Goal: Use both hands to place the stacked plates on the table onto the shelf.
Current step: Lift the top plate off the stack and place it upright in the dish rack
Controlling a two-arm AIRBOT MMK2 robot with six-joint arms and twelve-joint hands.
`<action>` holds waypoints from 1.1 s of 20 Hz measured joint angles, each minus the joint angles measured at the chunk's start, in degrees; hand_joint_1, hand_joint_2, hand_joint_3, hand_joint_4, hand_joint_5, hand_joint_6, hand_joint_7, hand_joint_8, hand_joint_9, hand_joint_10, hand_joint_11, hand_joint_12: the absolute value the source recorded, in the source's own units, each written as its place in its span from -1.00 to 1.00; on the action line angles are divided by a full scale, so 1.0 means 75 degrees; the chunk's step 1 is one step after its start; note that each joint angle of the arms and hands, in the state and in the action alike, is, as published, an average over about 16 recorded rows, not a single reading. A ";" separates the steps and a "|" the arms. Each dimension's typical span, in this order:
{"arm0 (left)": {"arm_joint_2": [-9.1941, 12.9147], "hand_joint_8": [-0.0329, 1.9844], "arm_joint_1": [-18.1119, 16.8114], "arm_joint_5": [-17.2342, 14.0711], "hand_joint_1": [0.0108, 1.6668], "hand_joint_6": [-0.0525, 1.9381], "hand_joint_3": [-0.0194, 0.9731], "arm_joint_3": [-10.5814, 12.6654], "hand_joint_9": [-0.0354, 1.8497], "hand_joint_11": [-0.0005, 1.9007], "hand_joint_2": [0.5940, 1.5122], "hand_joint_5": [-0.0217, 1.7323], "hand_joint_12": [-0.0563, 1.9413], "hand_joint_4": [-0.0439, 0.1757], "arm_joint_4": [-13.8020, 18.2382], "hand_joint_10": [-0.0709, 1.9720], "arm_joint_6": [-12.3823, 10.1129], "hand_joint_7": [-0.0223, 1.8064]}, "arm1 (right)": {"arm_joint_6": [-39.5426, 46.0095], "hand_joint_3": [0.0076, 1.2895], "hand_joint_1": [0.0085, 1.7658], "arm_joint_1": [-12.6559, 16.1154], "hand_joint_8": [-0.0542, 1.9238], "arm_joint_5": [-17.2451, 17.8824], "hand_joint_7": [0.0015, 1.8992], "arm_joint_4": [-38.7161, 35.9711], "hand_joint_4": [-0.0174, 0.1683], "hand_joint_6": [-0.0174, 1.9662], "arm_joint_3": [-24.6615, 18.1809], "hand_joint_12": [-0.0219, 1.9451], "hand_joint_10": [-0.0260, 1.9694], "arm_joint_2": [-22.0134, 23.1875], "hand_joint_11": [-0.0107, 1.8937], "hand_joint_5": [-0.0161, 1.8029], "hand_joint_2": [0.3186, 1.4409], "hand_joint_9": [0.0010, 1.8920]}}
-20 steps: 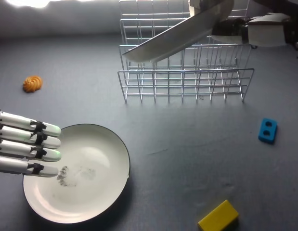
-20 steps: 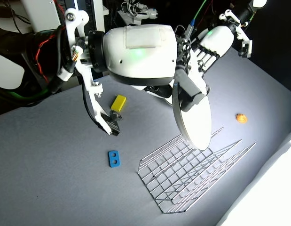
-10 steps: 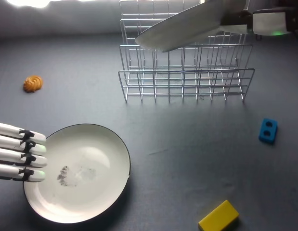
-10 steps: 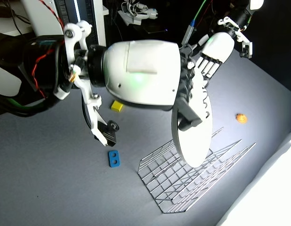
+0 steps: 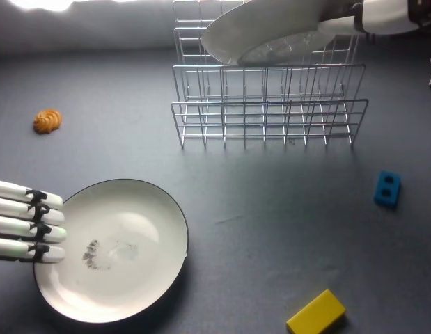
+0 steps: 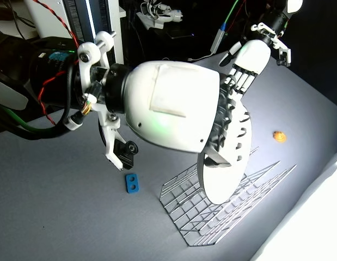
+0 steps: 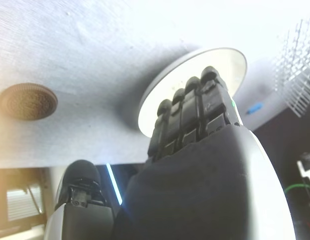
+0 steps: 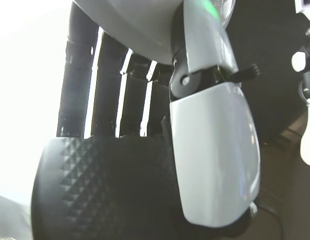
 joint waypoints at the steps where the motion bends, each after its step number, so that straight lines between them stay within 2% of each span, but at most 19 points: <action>1: 0.0006 -0.97 0.0030 0.0047 -0.99 -0.93 -0.93 -0.0023 -0.94 -0.98 0.24 -0.95 -0.93 -0.56 -0.0028 -0.93 -0.0003 -0.96 | 0.0005 -0.99 0.50 0.0059 -0.05 -0.0126 0.07 0.0133 -0.89 -0.03 0.0041 0.09 0.05 -0.0031 -0.04 -0.01 0.23 0.07; 11: 0.0055 -0.97 0.0280 0.0450 -0.99 -0.93 -0.93 -0.0249 -0.94 -0.98 0.25 -0.94 -0.93 -0.56 -0.0298 -0.93 -0.0029 -0.96 | 0.0072 -0.99 0.51 0.0501 -0.05 -0.1270 0.05 0.1125 -0.90 0.02 0.0619 0.11 0.06 -0.0468 -0.06 -0.04 0.23 0.08; 22: 0.0069 -0.97 0.0379 0.0589 -0.99 -0.93 -0.93 -0.0375 -0.95 -0.98 0.25 -0.94 -0.94 -0.56 -0.0510 -0.93 -0.0036 -0.95 | 0.0067 -0.99 0.51 0.0587 -0.04 -0.1950 0.05 0.1580 -0.90 0.04 0.1363 0.11 0.07 -0.1055 -0.06 -0.06 0.23 0.07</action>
